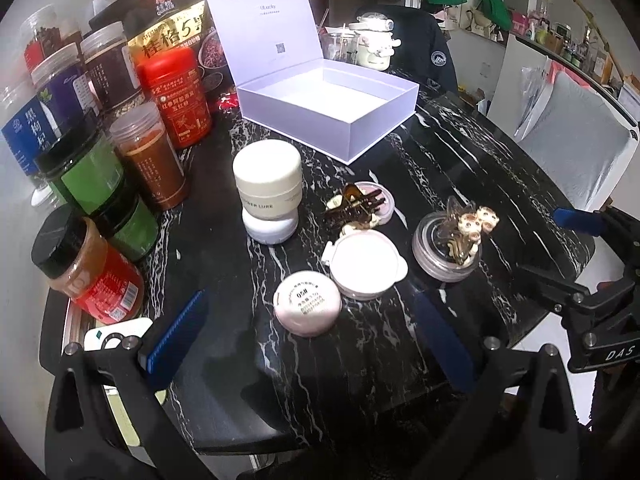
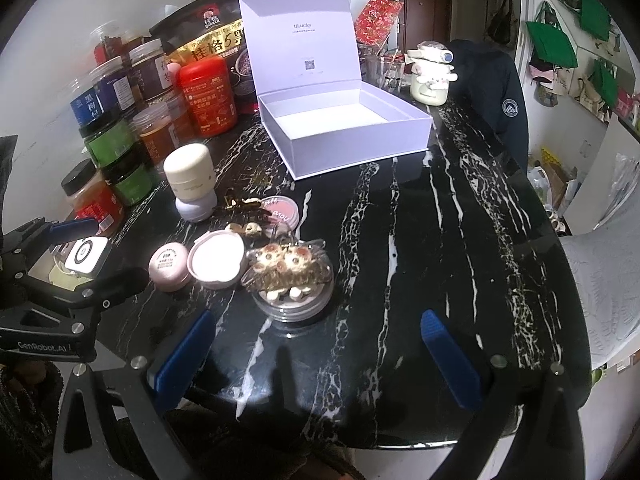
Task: Organize objects
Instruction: 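Move both tools toward the pink compact and the gold hair clip, then close the right gripper on the gold hair claw clip atop the tin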
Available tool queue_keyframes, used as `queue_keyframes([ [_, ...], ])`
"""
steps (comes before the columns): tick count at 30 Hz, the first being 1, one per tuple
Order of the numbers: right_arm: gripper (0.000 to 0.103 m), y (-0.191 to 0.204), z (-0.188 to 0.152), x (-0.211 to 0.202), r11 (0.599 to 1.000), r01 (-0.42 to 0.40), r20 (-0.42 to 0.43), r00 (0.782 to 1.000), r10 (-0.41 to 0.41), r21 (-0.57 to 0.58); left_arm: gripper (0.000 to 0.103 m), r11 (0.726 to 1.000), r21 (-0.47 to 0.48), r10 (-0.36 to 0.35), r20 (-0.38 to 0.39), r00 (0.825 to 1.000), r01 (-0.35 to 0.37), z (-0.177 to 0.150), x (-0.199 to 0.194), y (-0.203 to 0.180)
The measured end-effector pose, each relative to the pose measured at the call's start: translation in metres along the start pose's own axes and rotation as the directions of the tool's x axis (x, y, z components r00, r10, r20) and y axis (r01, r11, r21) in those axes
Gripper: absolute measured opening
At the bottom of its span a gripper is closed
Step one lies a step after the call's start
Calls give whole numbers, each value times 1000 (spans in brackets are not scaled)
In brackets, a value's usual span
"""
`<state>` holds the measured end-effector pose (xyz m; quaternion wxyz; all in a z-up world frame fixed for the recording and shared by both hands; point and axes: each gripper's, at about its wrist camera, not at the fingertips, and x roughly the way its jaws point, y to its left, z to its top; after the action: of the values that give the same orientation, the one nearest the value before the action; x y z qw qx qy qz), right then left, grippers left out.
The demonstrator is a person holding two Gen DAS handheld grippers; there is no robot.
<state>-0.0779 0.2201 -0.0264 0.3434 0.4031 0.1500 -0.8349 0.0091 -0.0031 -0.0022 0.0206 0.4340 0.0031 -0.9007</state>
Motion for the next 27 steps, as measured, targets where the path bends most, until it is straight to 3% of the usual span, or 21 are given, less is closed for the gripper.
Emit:
queue_keyframes([
  [14, 103, -3, -21, 7, 1000, 1, 1, 1000, -1, 27, 103, 1000, -5, 7, -49, 999, -8, -25, 11, -4],
  [27, 103, -7, -23, 26, 993, -56, 79, 996, 48, 104, 103, 996, -52, -72, -62, 996, 69, -37, 35, 5],
])
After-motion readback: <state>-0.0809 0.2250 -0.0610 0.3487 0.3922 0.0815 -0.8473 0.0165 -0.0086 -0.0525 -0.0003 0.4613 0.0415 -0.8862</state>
